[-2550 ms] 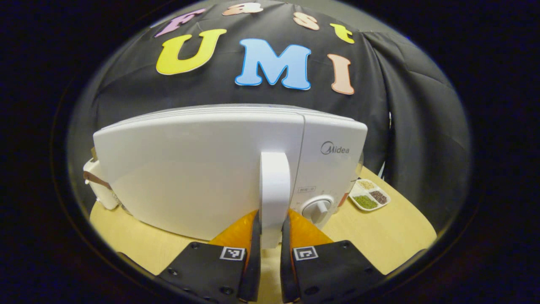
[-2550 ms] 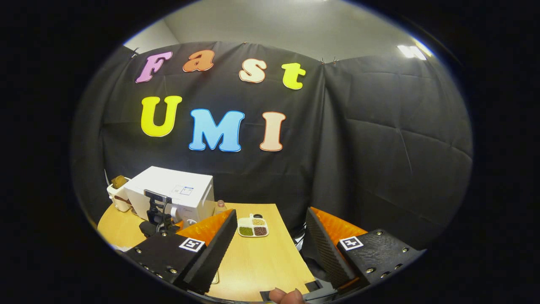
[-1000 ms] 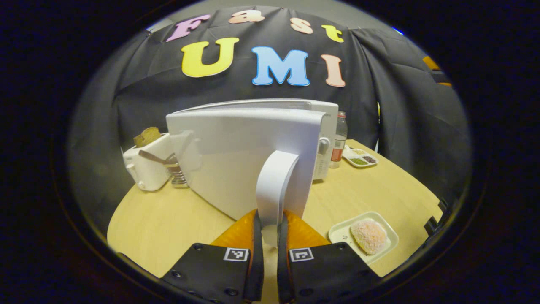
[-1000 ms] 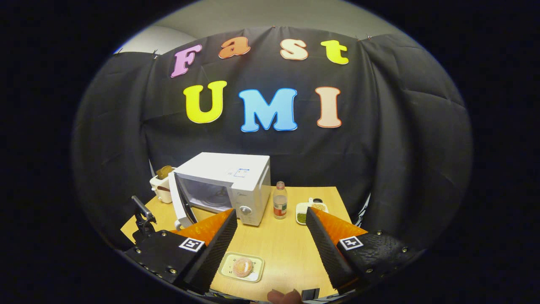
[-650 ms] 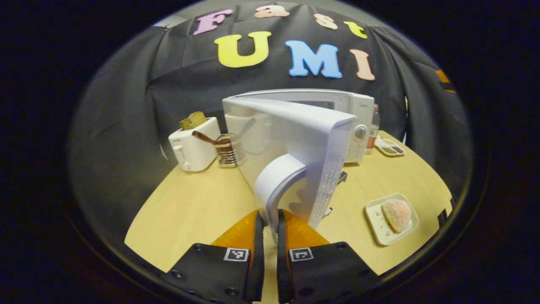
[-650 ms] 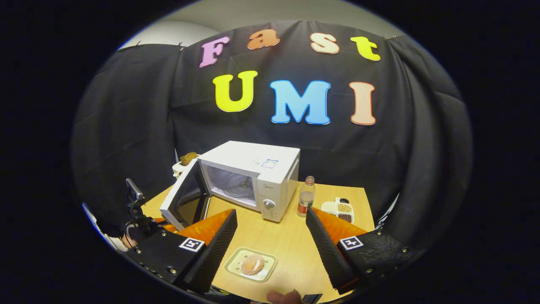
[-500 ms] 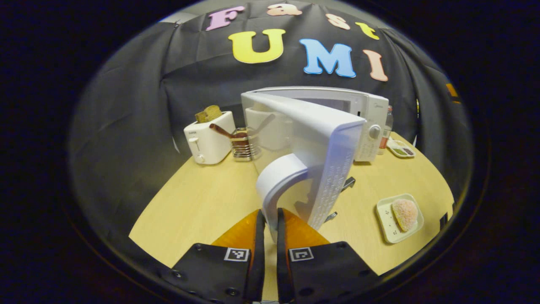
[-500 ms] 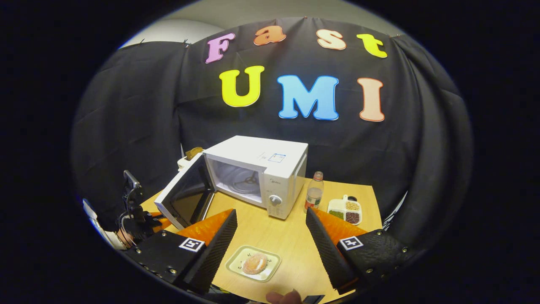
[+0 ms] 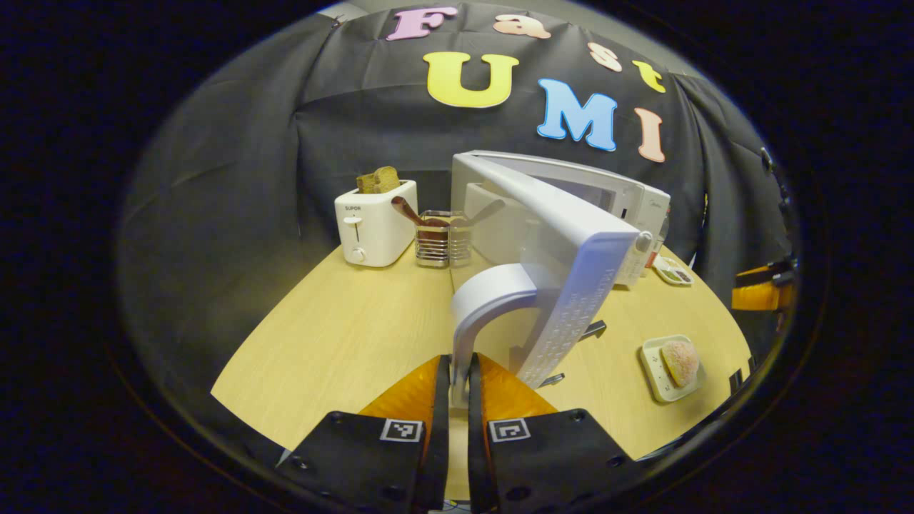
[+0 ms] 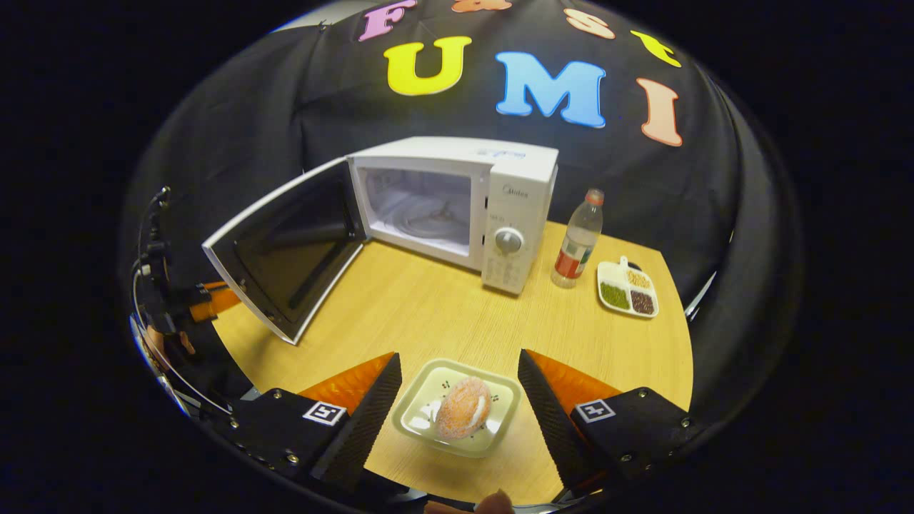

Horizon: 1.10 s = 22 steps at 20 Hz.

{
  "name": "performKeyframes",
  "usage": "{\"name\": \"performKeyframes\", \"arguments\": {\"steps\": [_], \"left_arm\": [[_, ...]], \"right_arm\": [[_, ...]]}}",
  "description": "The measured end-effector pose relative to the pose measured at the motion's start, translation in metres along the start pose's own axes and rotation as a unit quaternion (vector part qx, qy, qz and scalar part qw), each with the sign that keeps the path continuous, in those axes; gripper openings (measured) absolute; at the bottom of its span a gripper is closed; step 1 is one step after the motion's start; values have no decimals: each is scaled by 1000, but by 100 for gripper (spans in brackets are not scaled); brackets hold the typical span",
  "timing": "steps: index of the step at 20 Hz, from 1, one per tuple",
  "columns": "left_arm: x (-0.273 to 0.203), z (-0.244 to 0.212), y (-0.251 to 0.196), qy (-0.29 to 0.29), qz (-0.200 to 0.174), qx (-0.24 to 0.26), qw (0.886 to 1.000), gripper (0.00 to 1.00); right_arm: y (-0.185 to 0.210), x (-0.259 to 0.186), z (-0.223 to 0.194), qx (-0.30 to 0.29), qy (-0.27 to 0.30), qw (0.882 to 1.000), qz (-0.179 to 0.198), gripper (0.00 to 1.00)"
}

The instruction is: Open the microwave oven with the left hand, put the food in, and close the microwave oven.

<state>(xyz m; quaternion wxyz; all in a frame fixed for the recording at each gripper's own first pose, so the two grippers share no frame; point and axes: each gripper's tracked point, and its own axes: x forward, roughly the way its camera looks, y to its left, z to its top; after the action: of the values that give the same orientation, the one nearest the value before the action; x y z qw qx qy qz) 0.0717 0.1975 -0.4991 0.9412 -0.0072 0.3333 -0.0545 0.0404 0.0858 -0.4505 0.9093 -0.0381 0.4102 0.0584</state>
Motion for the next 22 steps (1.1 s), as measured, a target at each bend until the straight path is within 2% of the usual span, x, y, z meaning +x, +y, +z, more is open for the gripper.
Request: {"name": "performKeyframes", "arguments": {"steps": [2,3,5,7,8,10,11,12,13,14,15,18,19,20,21,22], "left_arm": [[-5,4,12,-13,-4,6,1000,20],[-8,7,15,-23,-8,2,1000,27],[-16,8,27,-32,-6,-7,999,22],[-29,8,41,-40,8,-15,999,38],[-34,9,48,-44,16,-23,999,42],[-49,4,54,-41,27,-50,998,61],[-56,3,57,-41,38,-56,997,77],[-67,2,61,-43,52,-56,996,83],[-80,3,66,-47,71,-53,995,83],[-93,4,69,-51,83,-55,994,89],[-110,9,67,-56,87,-66,992,83],[-161,21,52,-81,94,-99,987,83],[-179,26,47,-88,97,-110,985,78],[-196,30,41,-96,98,-122,983,88],[-212,36,37,-104,104,-134,980,83],[-227,42,38,-112,113,-145,977,83]], "right_arm": [[0,16,-20,14,34,999,-20,100],[1,19,-34,27,47,998,-28,100],[2,27,-49,60,70,995,-40,100],[4,32,-58,83,88,992,-42,100],[3,36,-61,88,97,990,-45,100],[0,42,-74,92,119,987,-60,100],[-1,47,-76,98,120,986,-64,100],[-2,51,-78,99,124,985,-67,100],[-2,53,-82,95,128,985,-67,100],[-2,55,-84,87,131,985,-66,100],[-2,58,-85,80,132,986,-65,100],[-2,67,-91,74,147,985,-58,100],[-2,74,-93,73,149,985,-54,98],[-4,78,-97,67,156,984,-55,95],[-7,81,-103,57,165,983,-61,91],[-9,82,-103,55,169,982,-59,90]]}}
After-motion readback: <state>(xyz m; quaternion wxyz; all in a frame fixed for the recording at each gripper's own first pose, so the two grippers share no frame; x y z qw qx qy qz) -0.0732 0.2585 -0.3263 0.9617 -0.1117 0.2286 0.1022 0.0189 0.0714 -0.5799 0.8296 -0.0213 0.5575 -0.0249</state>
